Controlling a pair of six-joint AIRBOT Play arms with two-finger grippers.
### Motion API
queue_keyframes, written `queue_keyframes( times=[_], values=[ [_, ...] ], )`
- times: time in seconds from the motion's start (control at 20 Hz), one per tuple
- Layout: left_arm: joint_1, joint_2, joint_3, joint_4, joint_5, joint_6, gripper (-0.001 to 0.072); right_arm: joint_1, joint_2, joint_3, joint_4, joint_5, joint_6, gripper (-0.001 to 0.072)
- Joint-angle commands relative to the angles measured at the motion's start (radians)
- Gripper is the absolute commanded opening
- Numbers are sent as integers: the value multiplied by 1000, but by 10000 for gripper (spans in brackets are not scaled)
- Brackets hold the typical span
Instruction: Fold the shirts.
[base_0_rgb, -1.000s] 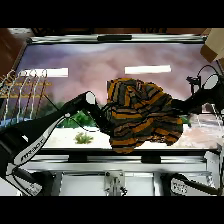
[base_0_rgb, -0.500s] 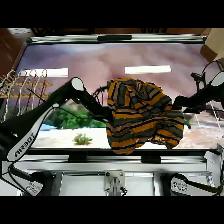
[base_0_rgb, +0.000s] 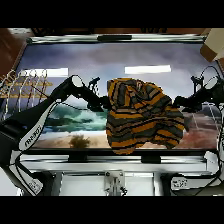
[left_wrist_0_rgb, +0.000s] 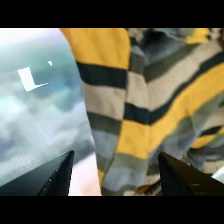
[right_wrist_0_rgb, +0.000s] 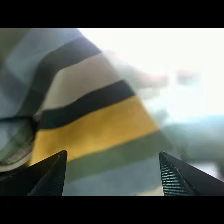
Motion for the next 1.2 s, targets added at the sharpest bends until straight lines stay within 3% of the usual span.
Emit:
queue_keyframes(
  times=[0.0,0.45,0.5,0.55,0.6,0.7,0.75,0.9,1.15],
  values=[
    [-22,-28,5,5,52,-14,615,-5,-59,1,3,-33,-35,672],
    [-83,-61,5,3,108,-14,585,47,-121,1,39,-66,-14,672],
    [-83,-67,5,3,108,-14,460,53,-123,1,48,-66,-13,671],
    [-83,-71,5,2,108,-13,392,58,-123,1,52,-64,-13,662],
    [-83,-73,5,2,109,-10,367,60,-122,1,53,-60,-14,543],
    [-83,-73,5,2,116,29,121,66,-122,1,58,-54,-11,131],
    [-81,-73,5,3,115,62,48,65,-122,1,77,-52,-5,54],
    [-54,-61,24,29,64,118,46,66,-85,1,152,-55,-42,49],
    [39,32,182,235,-45,159,46,66,98,1,392,-144,-206,49]
  ],
)
